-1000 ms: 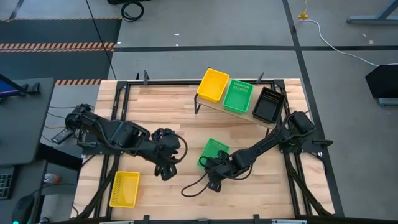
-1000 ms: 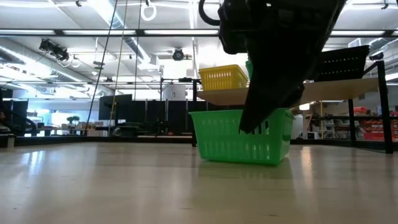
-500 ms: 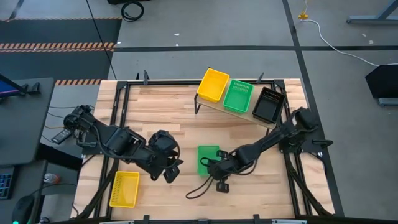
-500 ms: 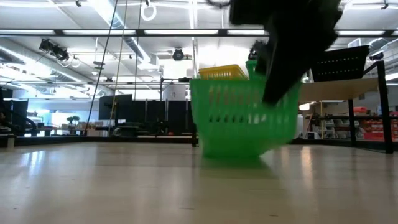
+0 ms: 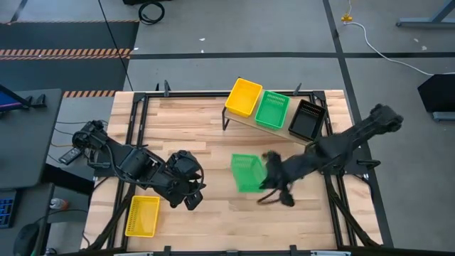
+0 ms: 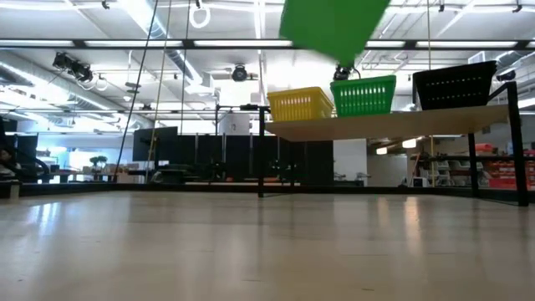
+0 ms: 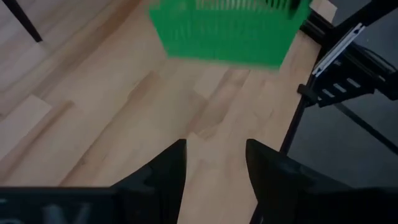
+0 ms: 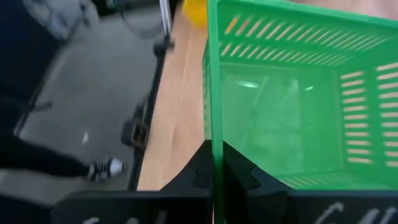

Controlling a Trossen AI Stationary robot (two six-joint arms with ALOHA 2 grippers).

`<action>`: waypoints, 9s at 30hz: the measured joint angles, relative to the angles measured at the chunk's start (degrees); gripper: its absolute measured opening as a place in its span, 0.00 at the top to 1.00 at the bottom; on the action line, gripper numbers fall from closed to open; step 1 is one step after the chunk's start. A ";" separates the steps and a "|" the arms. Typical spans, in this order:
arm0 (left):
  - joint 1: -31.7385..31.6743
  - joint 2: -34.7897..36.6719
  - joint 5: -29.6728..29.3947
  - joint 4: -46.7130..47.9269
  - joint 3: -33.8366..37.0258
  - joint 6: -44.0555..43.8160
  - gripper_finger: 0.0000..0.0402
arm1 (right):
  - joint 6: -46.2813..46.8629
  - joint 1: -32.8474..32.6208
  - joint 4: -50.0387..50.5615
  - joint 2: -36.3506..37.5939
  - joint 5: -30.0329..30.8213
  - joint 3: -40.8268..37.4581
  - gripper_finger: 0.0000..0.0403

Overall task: Stack baskets on shelf by color
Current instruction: Stack the green bin on the green bin, then stack the yellow bin on the yellow bin, then adjust the green bin

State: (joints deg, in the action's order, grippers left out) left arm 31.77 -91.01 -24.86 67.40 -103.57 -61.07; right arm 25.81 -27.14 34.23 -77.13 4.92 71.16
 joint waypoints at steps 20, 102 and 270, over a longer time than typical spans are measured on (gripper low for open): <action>-0.48 -2.71 -3.48 -1.44 0.02 0.30 0.57 | -11.26 12.04 16.49 21.73 28.93 0.00 0.97; 34.88 -19.34 24.21 9.19 9.33 -10.51 0.42 | 1.99 14.24 23.68 16.38 7.68 0.00 0.61; -45.68 -31.99 13.44 -7.12 -31.01 103.17 0.84 | 38.73 -5.66 37.82 13.44 22.02 0.00 0.62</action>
State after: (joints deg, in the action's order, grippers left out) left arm -13.91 -123.00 -11.42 60.28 -134.58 42.09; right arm 64.53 -32.80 72.05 -63.70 26.94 71.16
